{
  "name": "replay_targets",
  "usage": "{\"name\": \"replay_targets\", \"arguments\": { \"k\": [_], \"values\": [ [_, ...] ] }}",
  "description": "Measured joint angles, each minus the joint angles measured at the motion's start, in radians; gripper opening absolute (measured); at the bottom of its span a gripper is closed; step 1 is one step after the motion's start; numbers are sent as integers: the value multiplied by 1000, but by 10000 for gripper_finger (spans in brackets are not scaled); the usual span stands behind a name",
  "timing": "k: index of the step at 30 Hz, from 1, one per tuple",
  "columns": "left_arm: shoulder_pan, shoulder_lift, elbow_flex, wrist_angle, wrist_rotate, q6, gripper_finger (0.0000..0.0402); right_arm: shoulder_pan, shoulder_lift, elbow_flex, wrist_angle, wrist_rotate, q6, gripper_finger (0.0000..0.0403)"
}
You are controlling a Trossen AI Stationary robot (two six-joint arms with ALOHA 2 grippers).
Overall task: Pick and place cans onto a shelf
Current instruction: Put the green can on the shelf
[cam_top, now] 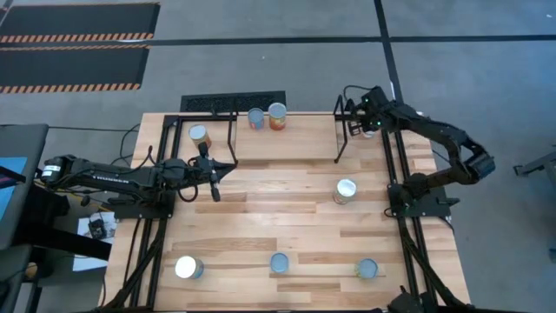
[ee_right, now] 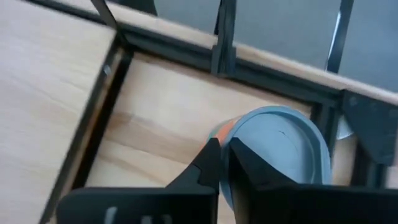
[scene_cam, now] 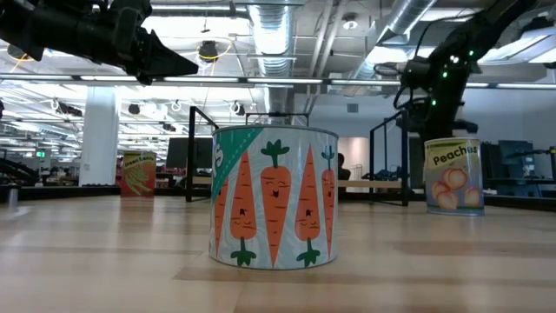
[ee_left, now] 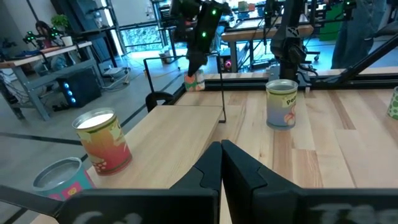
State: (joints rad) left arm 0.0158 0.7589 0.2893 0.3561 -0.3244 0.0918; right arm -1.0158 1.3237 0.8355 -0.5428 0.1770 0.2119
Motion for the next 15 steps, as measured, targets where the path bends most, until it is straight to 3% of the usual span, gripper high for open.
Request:
{"name": "replay_targets", "arguments": {
  "k": [5,10,15],
  "values": [
    [0,0,0,0,0,0,0,3,-78,71,-43,34,0,14],
    [0,0,0,0,0,0,0,14,-152,181,-54,106,21,26],
    [0,0,0,0,0,0,0,100,-201,295,-2,106,-59,27]
  ]
}}
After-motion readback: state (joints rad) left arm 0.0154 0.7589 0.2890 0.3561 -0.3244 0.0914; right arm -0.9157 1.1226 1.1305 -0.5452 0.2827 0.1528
